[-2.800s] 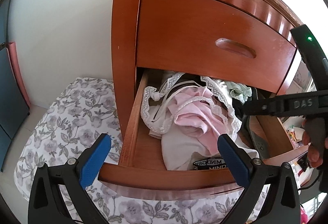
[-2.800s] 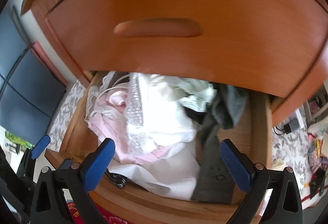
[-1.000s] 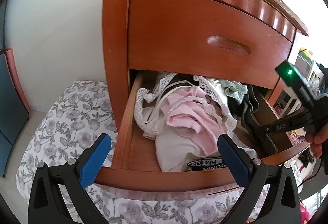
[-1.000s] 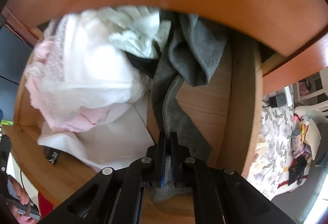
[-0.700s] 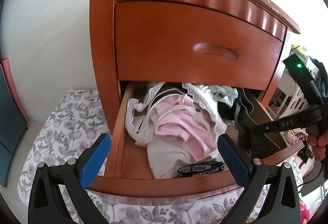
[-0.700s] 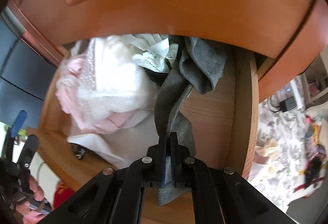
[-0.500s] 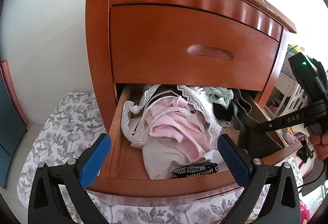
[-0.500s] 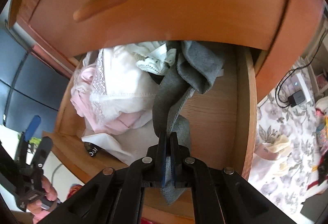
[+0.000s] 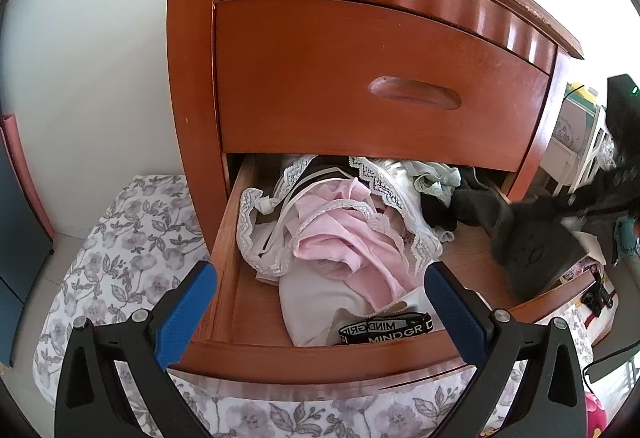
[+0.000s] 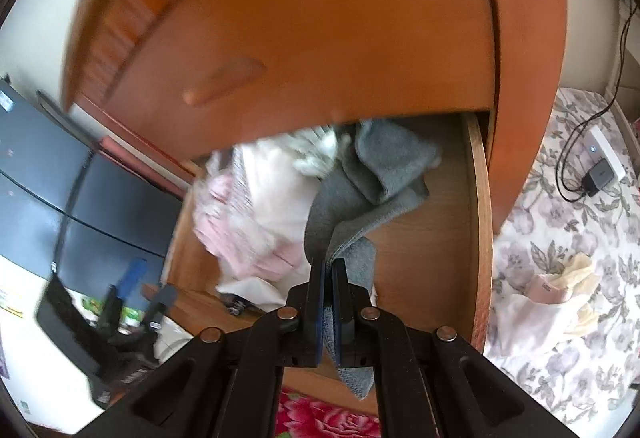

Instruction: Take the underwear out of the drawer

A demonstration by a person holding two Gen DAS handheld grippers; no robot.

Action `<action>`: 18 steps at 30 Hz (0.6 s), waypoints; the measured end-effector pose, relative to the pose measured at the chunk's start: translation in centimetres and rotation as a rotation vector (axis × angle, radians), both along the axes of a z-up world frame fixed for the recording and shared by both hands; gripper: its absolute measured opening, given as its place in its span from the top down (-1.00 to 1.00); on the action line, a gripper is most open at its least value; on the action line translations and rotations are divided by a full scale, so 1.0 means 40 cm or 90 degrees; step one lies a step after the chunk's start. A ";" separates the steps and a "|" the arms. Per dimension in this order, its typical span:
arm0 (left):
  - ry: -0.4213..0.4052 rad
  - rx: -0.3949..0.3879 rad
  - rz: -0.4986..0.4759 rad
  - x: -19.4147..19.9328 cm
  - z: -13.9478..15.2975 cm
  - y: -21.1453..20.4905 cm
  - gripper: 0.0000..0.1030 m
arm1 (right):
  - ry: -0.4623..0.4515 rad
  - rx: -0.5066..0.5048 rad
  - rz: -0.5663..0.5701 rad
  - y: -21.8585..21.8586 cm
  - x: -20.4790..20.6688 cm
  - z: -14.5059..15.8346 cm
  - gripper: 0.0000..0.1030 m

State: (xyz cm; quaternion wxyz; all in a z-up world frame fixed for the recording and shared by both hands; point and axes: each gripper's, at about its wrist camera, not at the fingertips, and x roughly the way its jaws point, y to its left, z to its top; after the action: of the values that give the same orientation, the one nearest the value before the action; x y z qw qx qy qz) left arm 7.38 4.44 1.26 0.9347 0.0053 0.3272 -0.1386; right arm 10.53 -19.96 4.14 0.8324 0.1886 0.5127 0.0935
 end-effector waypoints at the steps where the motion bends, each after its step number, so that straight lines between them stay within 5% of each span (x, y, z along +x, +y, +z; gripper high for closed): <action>1: 0.000 0.000 0.000 0.000 0.000 0.001 -1.00 | -0.011 0.010 -0.004 -0.005 -0.003 0.015 0.94; 13: 0.000 -0.005 0.002 0.001 -0.001 0.005 -1.00 | -0.148 0.053 -0.032 -0.045 -0.074 0.215 0.97; 18: 0.001 -0.005 0.002 0.001 -0.002 0.004 -1.00 | -0.159 -0.006 -0.038 -0.042 -0.085 0.256 0.98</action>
State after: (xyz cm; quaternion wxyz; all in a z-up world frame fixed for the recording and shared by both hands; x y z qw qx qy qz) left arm 7.42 4.61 1.18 0.9346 0.0010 0.3278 -0.1383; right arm 7.11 -21.66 14.37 0.8930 0.1869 0.3995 0.0894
